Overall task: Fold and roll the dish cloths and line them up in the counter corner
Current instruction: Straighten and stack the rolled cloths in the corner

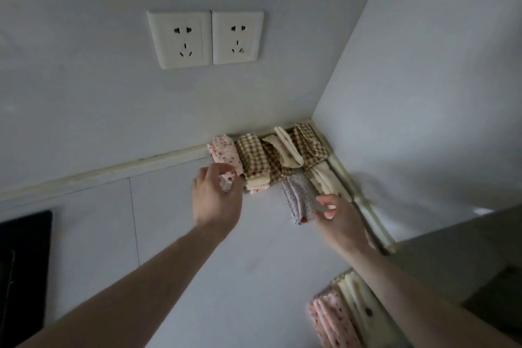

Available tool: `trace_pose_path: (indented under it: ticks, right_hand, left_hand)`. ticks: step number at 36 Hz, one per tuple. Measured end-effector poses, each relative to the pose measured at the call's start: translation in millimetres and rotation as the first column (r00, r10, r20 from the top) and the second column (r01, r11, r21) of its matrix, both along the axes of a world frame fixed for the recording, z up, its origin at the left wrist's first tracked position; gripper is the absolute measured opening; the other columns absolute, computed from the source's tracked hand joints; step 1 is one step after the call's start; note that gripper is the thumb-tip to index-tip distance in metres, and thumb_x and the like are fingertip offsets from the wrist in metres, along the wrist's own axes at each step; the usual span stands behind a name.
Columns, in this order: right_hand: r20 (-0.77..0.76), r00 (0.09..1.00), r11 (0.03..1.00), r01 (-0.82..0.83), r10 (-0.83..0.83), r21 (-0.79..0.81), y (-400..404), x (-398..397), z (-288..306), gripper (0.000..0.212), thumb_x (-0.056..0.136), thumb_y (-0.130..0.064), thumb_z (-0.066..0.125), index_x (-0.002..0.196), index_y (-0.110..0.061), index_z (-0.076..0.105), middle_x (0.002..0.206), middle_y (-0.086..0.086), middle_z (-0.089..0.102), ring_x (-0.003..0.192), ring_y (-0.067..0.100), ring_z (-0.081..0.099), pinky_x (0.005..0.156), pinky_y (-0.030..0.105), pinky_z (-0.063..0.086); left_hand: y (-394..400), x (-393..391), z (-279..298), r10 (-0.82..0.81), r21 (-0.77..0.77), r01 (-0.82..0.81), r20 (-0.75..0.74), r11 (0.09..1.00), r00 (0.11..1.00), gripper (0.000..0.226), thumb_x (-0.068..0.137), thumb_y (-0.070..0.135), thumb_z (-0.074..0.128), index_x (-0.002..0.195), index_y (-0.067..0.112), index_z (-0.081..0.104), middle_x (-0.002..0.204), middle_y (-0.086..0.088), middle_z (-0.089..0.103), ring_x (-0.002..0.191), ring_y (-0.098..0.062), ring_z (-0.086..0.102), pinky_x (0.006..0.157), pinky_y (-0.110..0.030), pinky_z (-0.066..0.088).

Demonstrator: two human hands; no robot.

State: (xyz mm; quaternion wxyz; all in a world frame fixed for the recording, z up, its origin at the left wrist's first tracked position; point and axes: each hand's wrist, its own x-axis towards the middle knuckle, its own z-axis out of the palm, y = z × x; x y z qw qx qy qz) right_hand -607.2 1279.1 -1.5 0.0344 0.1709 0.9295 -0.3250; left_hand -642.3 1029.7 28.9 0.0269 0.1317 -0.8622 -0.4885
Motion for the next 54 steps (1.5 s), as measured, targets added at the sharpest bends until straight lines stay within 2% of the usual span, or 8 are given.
trace_pose_path:
  ticks: [5,11,17,24,29,34,43,54]
  right_hand:
    - [-0.020,1.000,0.997,0.001,0.001,0.083,23.9,35.3,1.6,0.025,0.082,-0.008,0.072,0.104,-0.020,0.071,0.105,-0.004,0.069,0.095,0.018,0.067,0.091,0.038,0.055]
    - [0.236,0.972,0.983,-0.030,-0.014,0.183,57.0,86.8,9.9,0.020,0.081,-0.023,0.071,0.096,-0.029,0.061,0.102,-0.005,0.068,0.087,0.016,0.065,0.078,0.034,0.057]
    - [0.470,0.882,0.992,-0.035,-0.028,0.124,78.2,131.3,6.5,0.028,0.080,-0.053,0.067,0.100,-0.034,0.059,0.096,-0.014,0.066,0.092,0.008,0.065,0.087,0.036,0.056]
    - [0.489,0.868,0.995,0.104,-0.085,-0.012,66.5,144.9,-0.4,0.038,0.082,-0.036,0.075,0.115,-0.026,0.058,0.108,-0.010,0.064,0.099,0.007,0.060,0.084,0.026,0.049]
    - [0.512,0.859,0.993,0.068,-0.007,-0.100,46.9,136.2,-5.0,0.018,0.078,-0.032,0.074,0.091,-0.022,0.069,0.086,-0.006,0.072,0.083,0.010,0.068,0.077,0.032,0.057]
    - [0.389,0.920,0.963,0.134,-0.034,-0.235,33.7,113.9,-4.5,0.023,0.072,-0.033,0.076,0.091,-0.021,0.071,0.086,-0.002,0.076,0.081,0.015,0.073,0.080,0.044,0.061]
    - [0.225,0.957,0.929,0.245,-0.185,-0.278,25.0,26.7,32.6,0.013,0.084,-0.018,0.064,0.097,-0.021,0.067,0.087,-0.005,0.070,0.083,0.015,0.065,0.070,0.029,0.049]
    - [0.056,0.938,0.808,0.323,-0.341,-0.493,26.4,-116.9,73.2,0.035,0.095,0.001,0.060,0.130,0.001,0.060,0.105,0.009,0.060,0.067,0.011,0.052,0.044,0.004,0.038]
  left_hand:
    - [25.0,26.5,-12.2,-0.362,0.077,0.354,0.206,0.932,0.909,0.010,0.091,0.025,0.067,0.101,0.027,0.066,0.108,0.007,0.062,0.091,-0.009,0.058,0.074,-0.022,0.046]
    - [57.0,73.0,-27.4,-0.598,0.041,0.677,0.511,0.735,0.617,0.029,0.089,0.045,0.067,0.113,0.028,0.064,0.113,0.009,0.064,0.110,-0.013,0.059,0.096,-0.027,0.047]
    - [96.2,130.5,-36.2,-0.638,0.034,0.806,0.631,0.591,0.441,0.064,0.073,0.072,0.070,0.123,0.034,0.056,0.120,0.011,0.064,0.112,-0.017,0.060,0.095,-0.035,0.051]
    - [122.8,159.6,-38.3,-0.522,0.065,0.619,0.609,0.783,0.597,0.058,0.070,0.059,0.077,0.111,0.031,0.046,0.089,0.012,0.057,0.085,-0.015,0.058,0.065,-0.030,0.045]
    - [113.9,146.5,-45.4,-0.464,0.096,0.526,0.620,0.845,0.632,0.017,0.079,0.037,0.068,0.088,0.027,0.058,0.087,0.007,0.062,0.080,-0.014,0.060,0.064,-0.025,0.047]
    - [81.3,113.0,-45.6,-0.473,0.105,0.507,0.557,0.856,0.683,0.030,0.077,0.040,0.068,0.100,0.021,0.068,0.095,-0.004,0.071,0.091,-0.026,0.066,0.068,-0.026,0.044]
    - [58.7,12.9,-17.2,-0.524,0.227,0.480,0.504,0.848,0.687,0.037,0.090,0.021,0.038,0.123,0.013,0.053,0.119,-0.009,0.064,0.104,-0.026,0.061,0.089,-0.046,0.055]
    - [91.4,-117.0,26.0,-0.390,0.327,0.284,0.329,0.902,0.860,0.085,0.063,0.036,0.063,0.136,-0.005,0.047,0.125,-0.030,0.060,0.114,-0.042,0.063,0.084,-0.044,0.059]
